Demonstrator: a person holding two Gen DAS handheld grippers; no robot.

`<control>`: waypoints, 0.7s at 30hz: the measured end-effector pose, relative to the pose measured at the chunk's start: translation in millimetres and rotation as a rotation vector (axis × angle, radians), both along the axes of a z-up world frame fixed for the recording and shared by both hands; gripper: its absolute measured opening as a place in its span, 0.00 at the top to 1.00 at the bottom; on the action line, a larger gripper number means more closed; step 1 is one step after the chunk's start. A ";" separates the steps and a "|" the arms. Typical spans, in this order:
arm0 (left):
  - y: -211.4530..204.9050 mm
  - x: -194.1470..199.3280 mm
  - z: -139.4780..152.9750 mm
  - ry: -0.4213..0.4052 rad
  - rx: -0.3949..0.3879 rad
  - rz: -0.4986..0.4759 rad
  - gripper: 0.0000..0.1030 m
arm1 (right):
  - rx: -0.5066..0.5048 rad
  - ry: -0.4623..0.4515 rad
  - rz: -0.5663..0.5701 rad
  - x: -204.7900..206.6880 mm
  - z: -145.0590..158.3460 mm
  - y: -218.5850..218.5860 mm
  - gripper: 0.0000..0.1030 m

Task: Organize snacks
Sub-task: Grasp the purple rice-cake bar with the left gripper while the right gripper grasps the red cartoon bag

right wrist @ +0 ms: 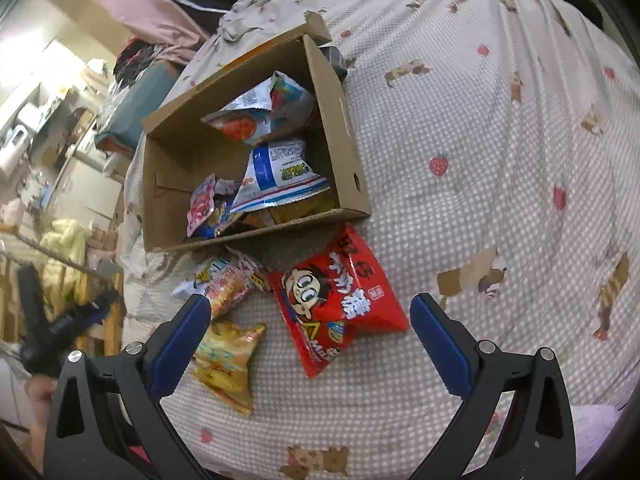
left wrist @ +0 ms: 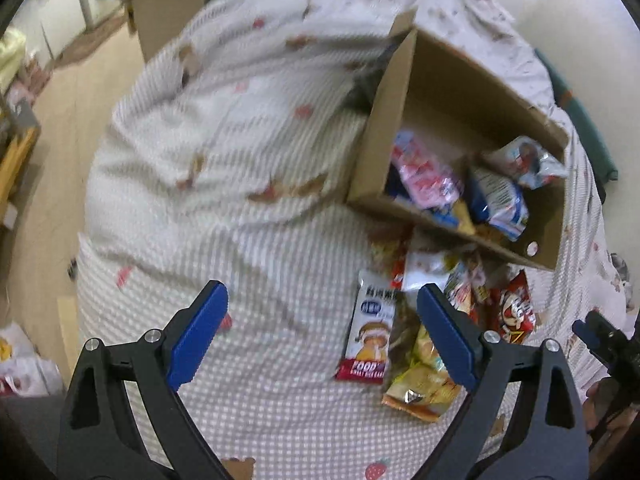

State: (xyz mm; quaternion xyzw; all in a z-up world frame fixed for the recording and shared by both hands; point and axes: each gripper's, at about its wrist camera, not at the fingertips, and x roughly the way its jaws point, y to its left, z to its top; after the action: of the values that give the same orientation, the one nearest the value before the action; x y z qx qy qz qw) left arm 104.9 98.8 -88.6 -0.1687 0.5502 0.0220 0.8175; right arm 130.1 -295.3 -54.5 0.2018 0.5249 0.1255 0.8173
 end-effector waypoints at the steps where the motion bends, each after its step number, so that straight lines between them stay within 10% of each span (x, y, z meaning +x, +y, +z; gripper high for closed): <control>1: -1.5 -0.9 -5.3 0.014 -0.011 -0.006 0.09 | 0.000 -0.001 -0.003 0.9 0.2 0.5 0.01; 21: -86.0 13.3 -82.9 0.210 0.062 -0.221 0.71 | -0.227 0.211 0.115 33.7 -65.3 34.7 0.01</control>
State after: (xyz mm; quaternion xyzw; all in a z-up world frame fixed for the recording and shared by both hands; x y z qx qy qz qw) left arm 118.2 12.8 -171.5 -0.0785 0.6469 -0.0336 0.7578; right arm 163.8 -260.6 -119.8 0.0899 0.6293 0.0901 0.7666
